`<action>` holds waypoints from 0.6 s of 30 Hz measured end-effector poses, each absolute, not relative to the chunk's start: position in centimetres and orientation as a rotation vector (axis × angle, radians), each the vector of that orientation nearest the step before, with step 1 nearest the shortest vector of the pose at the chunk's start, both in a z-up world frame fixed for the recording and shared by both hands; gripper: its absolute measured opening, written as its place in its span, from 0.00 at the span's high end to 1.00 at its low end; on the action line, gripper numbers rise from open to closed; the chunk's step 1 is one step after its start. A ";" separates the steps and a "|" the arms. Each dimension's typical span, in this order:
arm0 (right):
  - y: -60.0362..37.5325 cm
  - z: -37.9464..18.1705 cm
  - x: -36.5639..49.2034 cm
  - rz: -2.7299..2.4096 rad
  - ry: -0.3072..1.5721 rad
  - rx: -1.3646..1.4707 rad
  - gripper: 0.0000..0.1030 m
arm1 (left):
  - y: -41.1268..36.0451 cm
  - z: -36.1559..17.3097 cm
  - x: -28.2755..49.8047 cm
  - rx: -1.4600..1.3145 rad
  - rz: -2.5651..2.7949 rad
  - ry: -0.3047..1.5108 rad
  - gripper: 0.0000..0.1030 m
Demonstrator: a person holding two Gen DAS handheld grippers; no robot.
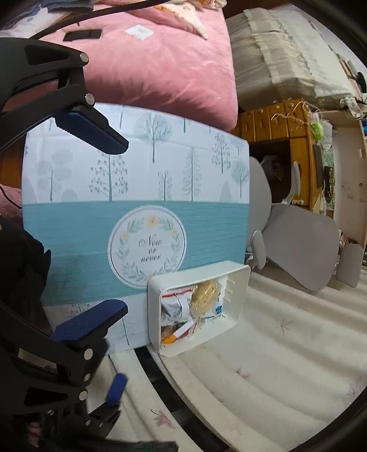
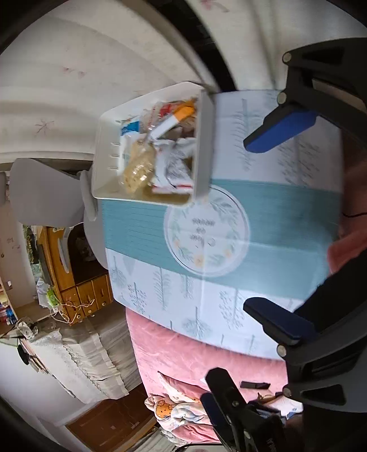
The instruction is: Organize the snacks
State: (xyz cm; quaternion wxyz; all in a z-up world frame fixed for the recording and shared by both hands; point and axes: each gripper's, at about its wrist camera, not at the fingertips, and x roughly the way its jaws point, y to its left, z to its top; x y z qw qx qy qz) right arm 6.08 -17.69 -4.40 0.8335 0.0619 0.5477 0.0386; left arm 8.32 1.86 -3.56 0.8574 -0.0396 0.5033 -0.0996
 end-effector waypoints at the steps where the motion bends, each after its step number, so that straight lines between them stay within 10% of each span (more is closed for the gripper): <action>1: -17.3 -4.2 5.5 0.077 1.170 0.150 0.00 | 2.1 -3.3 7.9 -0.081 -0.202 1.060 0.01; 18: -18.1 0.6 -2.1 -0.067 1.022 0.142 0.00 | -2.5 -0.2 2.2 0.071 -0.100 0.996 0.01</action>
